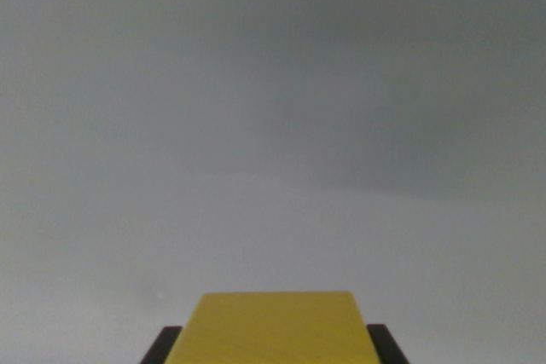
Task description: Pick yellow cube
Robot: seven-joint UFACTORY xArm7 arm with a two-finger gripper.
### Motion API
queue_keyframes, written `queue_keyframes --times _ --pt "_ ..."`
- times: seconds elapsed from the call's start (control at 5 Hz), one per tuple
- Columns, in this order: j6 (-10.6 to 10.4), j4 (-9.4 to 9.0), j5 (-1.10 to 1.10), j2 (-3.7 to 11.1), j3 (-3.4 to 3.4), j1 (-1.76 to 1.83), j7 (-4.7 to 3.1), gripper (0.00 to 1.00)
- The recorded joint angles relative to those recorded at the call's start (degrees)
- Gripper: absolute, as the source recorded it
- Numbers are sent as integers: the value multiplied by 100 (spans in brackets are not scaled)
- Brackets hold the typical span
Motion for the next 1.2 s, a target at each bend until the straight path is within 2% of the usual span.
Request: queue_keyframes --times 0.2,0.4,0.6,0.8,1.0,1.2 --pt "0 0 0 0 0 0 0 100" --pt "260 148 -9 -112 -2 2 7 100" --pt "260 148 -9 -112 -2 2 7 100" --pt "530 302 -18 -229 -5 4 14 100" --pt "530 302 -18 -229 -5 4 14 100" --pt "795 452 -28 -343 -7 7 20 100"
